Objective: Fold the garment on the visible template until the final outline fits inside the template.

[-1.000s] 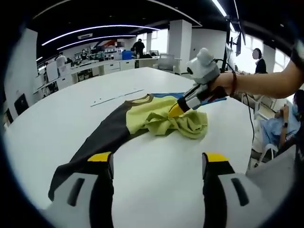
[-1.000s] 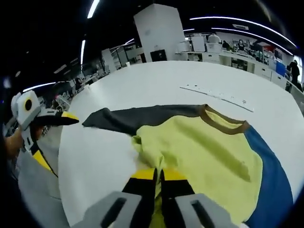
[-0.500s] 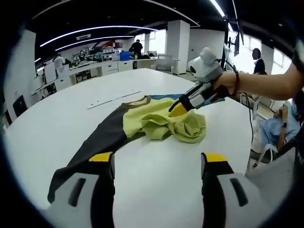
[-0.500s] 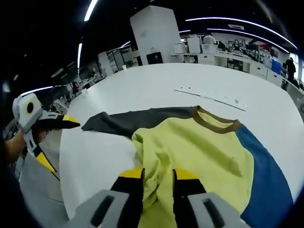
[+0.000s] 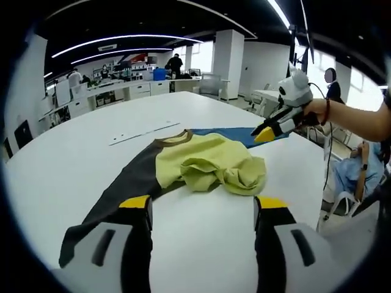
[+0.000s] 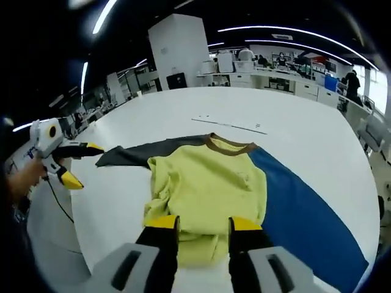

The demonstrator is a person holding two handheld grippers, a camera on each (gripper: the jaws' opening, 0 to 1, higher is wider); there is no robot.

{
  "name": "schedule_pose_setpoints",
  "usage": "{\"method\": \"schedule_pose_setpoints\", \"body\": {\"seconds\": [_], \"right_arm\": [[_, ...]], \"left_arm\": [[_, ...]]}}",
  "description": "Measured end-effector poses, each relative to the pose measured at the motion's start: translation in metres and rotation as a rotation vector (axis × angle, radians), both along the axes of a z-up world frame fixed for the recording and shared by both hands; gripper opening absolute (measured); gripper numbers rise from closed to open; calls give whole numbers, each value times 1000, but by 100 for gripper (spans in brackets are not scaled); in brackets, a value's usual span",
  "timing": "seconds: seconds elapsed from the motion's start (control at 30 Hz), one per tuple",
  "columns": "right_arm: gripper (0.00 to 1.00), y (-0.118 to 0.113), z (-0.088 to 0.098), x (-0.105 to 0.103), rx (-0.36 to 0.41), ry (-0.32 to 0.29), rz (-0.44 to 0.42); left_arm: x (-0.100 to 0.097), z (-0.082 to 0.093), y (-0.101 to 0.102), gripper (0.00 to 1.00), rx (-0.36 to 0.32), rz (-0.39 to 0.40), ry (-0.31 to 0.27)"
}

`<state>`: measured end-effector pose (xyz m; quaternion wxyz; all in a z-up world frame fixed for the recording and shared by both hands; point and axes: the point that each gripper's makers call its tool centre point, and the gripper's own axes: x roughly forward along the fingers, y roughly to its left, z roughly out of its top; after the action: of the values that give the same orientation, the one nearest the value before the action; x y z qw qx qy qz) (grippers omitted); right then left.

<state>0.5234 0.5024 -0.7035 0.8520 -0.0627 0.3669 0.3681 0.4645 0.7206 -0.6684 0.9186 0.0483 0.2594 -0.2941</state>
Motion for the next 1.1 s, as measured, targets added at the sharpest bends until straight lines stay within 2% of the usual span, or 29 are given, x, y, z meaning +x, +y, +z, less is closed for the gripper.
{"method": "schedule_pose_setpoints", "body": {"seconds": [0.3, 0.53, 0.7, 0.93, 1.0, 1.1], "right_arm": [[28, -18, -19, -20, -53, 13, 89], [29, -20, -34, -28, -93, -4, 178], [30, -21, -48, -31, -120, -18, 243], [31, -18, -58, -31, -151, -45, 328], [32, -18, -60, -28, -183, -81, 368], [32, -14, -61, -26, -180, -93, 391]], "left_arm": [[29, -1, -2, 52, 0, -1, -30], [44, -15, -6, 46, 24, -21, -17], [57, -29, -12, 35, 33, -35, 6], [76, -49, -22, 33, 59, -71, 32], [80, -53, -24, 33, 67, -81, 35], [84, -57, -29, 33, 71, -100, 42]]}}
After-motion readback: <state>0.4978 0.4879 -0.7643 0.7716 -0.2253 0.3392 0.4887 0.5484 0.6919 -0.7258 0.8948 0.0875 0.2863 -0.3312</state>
